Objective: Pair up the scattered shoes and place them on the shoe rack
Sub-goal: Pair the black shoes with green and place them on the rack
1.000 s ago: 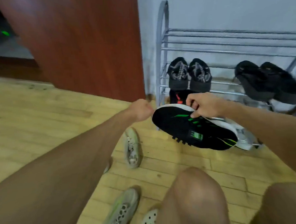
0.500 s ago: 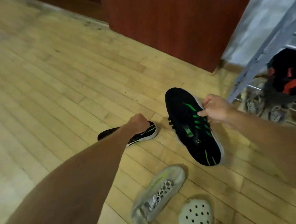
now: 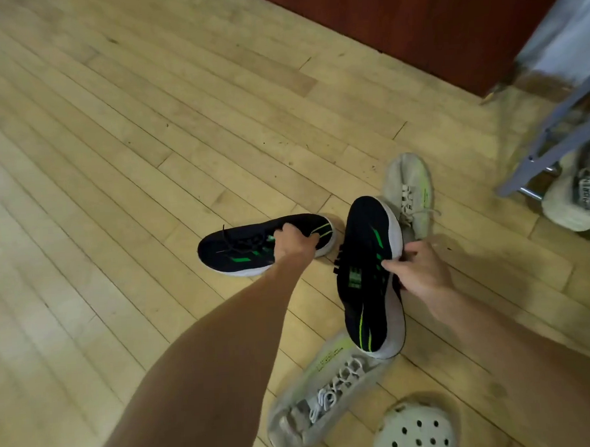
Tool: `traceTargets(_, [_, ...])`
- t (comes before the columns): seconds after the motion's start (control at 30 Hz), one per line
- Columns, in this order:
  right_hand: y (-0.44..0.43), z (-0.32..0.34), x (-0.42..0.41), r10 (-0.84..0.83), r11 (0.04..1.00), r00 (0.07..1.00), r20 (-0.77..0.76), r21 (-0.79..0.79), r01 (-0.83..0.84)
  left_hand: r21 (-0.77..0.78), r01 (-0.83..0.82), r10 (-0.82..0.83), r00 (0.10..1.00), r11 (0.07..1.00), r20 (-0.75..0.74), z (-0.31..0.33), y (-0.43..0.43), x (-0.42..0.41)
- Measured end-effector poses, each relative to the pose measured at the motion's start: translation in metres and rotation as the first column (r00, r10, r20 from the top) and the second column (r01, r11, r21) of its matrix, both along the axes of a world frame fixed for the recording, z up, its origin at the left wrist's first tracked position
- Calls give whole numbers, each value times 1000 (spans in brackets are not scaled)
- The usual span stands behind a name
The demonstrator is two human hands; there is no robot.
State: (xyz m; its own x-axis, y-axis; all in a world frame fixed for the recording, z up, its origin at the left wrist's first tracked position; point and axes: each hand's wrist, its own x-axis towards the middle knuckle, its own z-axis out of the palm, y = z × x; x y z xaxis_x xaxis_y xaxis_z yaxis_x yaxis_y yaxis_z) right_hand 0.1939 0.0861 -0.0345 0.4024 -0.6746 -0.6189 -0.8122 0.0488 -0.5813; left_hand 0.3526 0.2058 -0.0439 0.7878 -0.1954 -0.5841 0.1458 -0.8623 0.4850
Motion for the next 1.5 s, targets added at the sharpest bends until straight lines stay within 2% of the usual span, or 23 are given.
traceTargets(0.1, [3,-2,-5,127,992,989,-73,-18,-129,22,-71,70,997,997,36,-6,-7,-7])
traceTargets(0.23, [15,4,-13,226,972,963,-147,-24,-232,74,20,-32,987,997,161,-11,-2,-22])
traceTargets(0.33, [18,10,-17,321,938,925,-204,-67,-341,71,224,-234,956,972,176,-10,12,-27])
traceTargets(0.4, [17,18,-18,344,919,903,-257,-104,-379,82,400,-408,898,913,166,0,31,-33])
traceTargets(0.5, [21,24,-21,331,920,895,-300,-108,-377,137,612,-623,780,779,59,15,65,-48])
traceTargets(0.57, [28,25,-27,343,919,883,-322,-79,-386,119,649,-650,759,752,-38,16,87,-57])
traceTargets(0.63, [33,24,-34,353,923,872,-338,-23,-383,27,548,-548,836,836,-25,14,104,-63])
traceTargets(0.67, [35,23,-38,352,928,870,-345,8,-373,-13,451,-450,892,892,41,13,110,-66])
traceTargets(0.73, [39,21,-44,325,944,887,-329,51,-327,-66,146,-134,978,987,157,14,115,-71])
traceTargets(0.77, [41,19,-46,300,953,901,-312,58,-297,-75,-29,39,991,997,125,12,115,-71])
traceTargets(0.8, [42,18,-48,275,961,913,-300,57,-271,-56,-163,165,986,985,25,7,114,-70])
traceTargets(0.87, [43,15,-52,251,967,920,-302,44,-249,7,-252,246,941,968,-230,1,110,-71])
traceTargets(0.9, [44,14,-54,245,969,920,-305,36,-246,0,-294,280,909,956,-310,-2,108,-72])
traceTargets(1.0, [41,10,-57,240,970,929,-280,27,-243,-18,-443,407,837,896,-366,-5,100,-73])
traceTargets(1.1, [39,9,-59,230,973,941,-249,52,-224,-2,-501,461,798,865,-388,-6,95,-72])
traceTargets(1.27, [34,20,-52,161,983,966,-202,124,-138,-19,-516,449,762,857,-467,6,88,-72])
traceTargets(1.43, [21,66,-49,161,980,969,-189,151,-133,-57,-458,395,819,887,-417,43,83,-75])
traceTargets(1.5, [19,88,-56,114,978,979,-172,191,-80,-90,-436,364,833,895,-417,62,81,-82])
